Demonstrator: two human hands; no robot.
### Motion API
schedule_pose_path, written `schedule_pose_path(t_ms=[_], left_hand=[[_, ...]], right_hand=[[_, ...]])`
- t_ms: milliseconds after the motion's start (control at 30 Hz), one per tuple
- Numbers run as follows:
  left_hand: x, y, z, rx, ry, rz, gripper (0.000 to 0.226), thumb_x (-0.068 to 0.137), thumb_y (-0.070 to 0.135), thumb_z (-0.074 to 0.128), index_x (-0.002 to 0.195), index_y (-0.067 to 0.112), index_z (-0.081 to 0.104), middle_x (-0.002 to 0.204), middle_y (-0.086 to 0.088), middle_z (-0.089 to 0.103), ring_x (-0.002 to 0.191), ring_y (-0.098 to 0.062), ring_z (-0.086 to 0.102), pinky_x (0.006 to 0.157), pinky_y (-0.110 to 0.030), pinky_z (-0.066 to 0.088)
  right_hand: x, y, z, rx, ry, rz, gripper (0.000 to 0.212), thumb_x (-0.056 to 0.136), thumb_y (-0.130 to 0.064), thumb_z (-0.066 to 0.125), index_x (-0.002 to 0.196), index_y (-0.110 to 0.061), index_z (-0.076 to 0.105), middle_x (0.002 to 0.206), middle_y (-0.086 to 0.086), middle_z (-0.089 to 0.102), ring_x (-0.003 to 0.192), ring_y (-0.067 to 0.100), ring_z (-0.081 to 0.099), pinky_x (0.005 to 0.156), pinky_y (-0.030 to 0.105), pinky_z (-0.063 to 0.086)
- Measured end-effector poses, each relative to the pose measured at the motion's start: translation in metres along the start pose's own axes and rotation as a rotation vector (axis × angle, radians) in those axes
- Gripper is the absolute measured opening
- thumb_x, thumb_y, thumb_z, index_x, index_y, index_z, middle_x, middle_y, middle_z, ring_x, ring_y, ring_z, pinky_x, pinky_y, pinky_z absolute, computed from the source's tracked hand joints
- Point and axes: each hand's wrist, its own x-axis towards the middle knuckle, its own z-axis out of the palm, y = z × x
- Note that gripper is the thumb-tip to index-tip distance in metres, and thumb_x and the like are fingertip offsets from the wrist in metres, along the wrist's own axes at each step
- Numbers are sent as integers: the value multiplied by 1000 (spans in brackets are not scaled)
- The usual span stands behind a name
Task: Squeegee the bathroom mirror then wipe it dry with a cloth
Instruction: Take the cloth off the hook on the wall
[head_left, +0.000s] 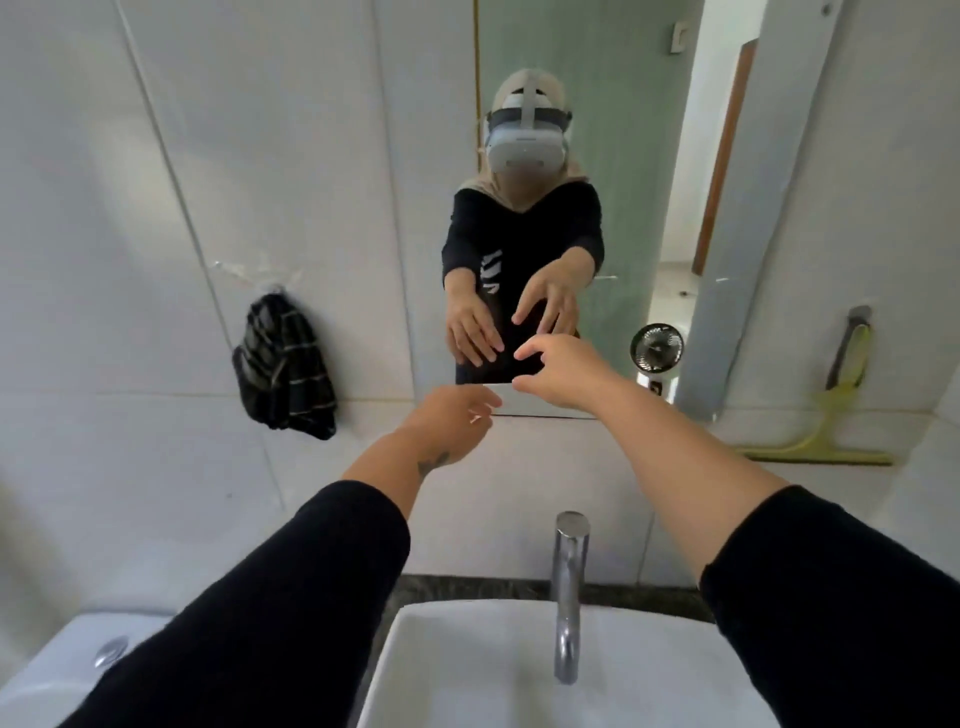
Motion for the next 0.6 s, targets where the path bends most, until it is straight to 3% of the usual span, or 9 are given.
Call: schedule_pose_path(t_ms=[100,200,367,500,600], left_hand=[[-19,-38,-44,24,156,-72,30,93,17,54,121,23,61,127,1,60,111,-18,58,98,-34,46],[-32,-72,-76,72,327,-125,35,93,18,53,127,25,56,132,0,51,107,-17,55,91,-34,49],[-33,-127,-110,26,581,-240,46,94,17,52,139,24,44,142,-2,39,124,-23,45,92,-34,45],[-18,-160,-123,-68,643,-303,53,93,17,53,143,28,37,140,-6,39,127,-27,42,96,-35,42],[-4,-175,-122,-113,625,-304,61,93,21,53,146,37,28,136,-6,44,124,-26,46,93,-36,43]], right_hand=[[18,-54,28,34,-53,-108,44,86,-28,65,129,-21,54,134,10,52,121,24,50,96,34,42],[35,-100,56,64,-89,-211,46,88,-28,62,133,-23,50,135,9,49,119,25,50,97,35,42],[67,-156,98,187,-114,-321,52,93,-27,53,143,-26,38,144,10,43,132,23,41,102,33,38],[98,-176,128,223,-60,-330,53,96,-27,47,146,-34,31,137,11,47,119,29,52,99,36,44],[114,-182,146,228,25,-348,50,96,-25,46,143,-37,35,125,10,57,112,28,55,96,37,45]])
